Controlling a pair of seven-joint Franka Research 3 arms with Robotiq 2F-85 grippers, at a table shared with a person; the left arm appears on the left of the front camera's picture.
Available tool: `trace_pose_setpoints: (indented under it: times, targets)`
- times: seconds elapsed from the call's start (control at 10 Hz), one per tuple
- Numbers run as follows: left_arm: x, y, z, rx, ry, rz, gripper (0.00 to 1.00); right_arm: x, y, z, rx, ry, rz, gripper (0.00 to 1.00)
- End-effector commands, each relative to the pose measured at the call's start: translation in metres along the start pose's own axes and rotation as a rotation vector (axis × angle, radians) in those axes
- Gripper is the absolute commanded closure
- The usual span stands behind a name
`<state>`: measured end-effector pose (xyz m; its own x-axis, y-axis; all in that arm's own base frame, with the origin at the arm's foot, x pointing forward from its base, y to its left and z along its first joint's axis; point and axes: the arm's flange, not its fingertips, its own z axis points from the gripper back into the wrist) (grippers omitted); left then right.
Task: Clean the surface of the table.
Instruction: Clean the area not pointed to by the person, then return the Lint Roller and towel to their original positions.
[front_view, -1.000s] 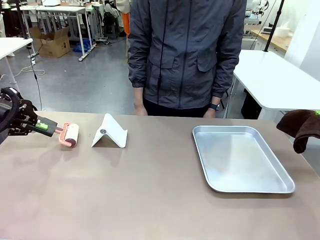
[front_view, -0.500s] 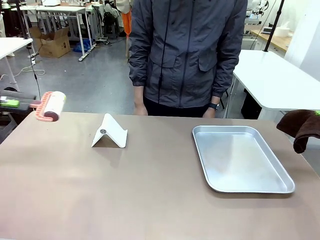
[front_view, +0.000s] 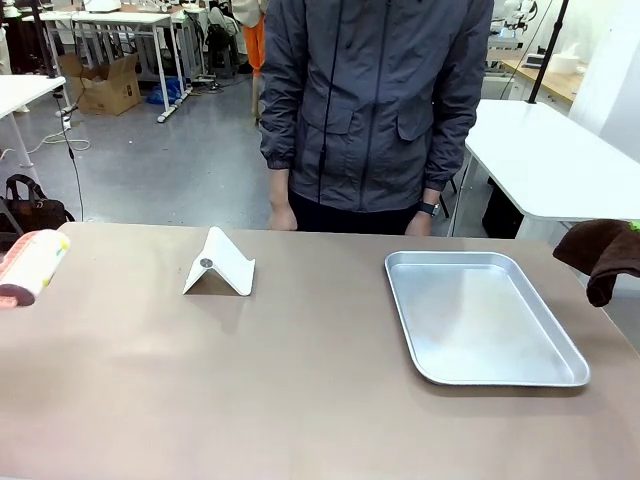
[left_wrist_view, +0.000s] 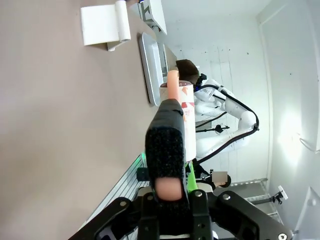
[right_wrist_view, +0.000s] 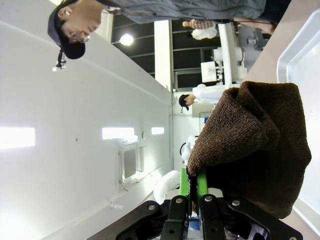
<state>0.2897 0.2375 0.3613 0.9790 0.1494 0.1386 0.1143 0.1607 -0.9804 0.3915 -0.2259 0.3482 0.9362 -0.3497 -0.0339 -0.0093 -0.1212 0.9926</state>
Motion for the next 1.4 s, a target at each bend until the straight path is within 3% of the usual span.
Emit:
trace_pose_setpoints:
  times: [0.0, 0.2, 0.3, 1.3]
  targets:
    - [-0.01, 0.021, 0.012, -0.041, -0.002, -0.016, 0.81, 0.001, 0.008, 0.0, 0.013, 0.004, -0.014, 0.94]
    - [-0.009, 0.033, 0.016, -0.063, -0.001, 0.023, 0.81, 0.001, 0.008, 0.0, 0.013, 0.004, -0.014, 0.94]
    - [-0.014, 0.026, 0.01, -0.021, -0.021, 0.013, 0.81, 0.001, 0.008, 0.0, 0.013, 0.004, -0.014, 0.94]
    - [-0.014, 0.026, 0.01, -0.021, -0.021, 0.013, 0.81, 0.001, 0.008, 0.0, 0.013, 0.004, -0.014, 0.94]
